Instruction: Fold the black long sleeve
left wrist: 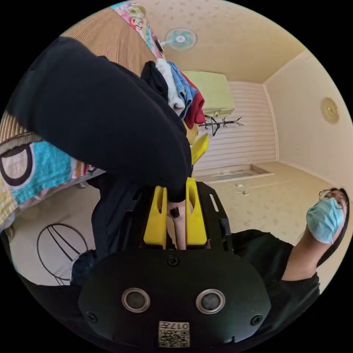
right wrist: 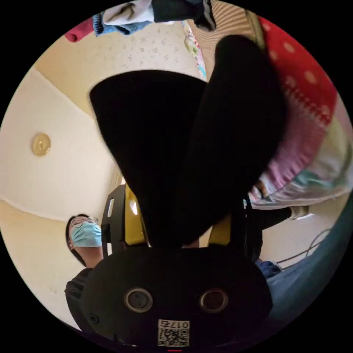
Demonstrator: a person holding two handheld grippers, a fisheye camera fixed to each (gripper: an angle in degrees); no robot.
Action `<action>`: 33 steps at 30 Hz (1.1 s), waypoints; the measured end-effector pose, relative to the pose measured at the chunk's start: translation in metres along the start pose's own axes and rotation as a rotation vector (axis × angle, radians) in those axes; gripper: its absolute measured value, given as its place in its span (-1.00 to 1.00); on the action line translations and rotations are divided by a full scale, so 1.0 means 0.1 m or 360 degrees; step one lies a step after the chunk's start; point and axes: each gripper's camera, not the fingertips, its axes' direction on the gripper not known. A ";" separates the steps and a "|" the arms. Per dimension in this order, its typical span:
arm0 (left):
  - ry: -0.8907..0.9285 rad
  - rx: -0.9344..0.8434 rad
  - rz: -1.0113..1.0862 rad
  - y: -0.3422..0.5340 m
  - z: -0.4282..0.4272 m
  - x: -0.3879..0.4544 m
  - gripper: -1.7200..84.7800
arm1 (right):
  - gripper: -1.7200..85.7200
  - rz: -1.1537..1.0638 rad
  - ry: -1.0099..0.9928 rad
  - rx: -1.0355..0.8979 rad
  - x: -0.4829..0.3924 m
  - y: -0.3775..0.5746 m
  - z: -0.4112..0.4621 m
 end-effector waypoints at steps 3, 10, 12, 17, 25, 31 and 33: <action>-0.0201 0.0214 0.0125 0.30 -0.20 0.32 -0.76 | -0.64 -0.0283 0.0112 -0.0143 -0.36 -0.15 0.20; -0.0300 0.0369 0.0540 0.66 -0.59 0.84 -0.72 | -0.70 -0.1280 0.0193 -0.0118 -2.61 -0.63 0.28; -0.0347 0.0319 0.0495 0.70 -0.52 0.78 -0.72 | -0.70 -0.1501 0.0274 -0.0003 -3.22 -0.73 0.14; -0.0063 0.0160 0.0237 0.73 -0.29 0.35 -0.72 | -0.70 -0.1452 0.0583 0.0595 -4.14 -1.23 -0.67; -0.0216 0.0258 0.0188 0.85 -0.44 0.30 -0.70 | -0.71 -0.0692 0.1355 0.1505 -3.00 -0.77 -2.12; -0.0410 0.0348 0.0115 0.91 -0.62 0.26 -0.70 | -0.86 -0.1183 0.1881 0.1347 -2.24 -0.02 -0.45; -0.0476 0.0370 0.0126 0.92 -0.64 0.30 -0.70 | -0.86 -0.1383 0.1953 0.1074 -1.92 -0.08 0.36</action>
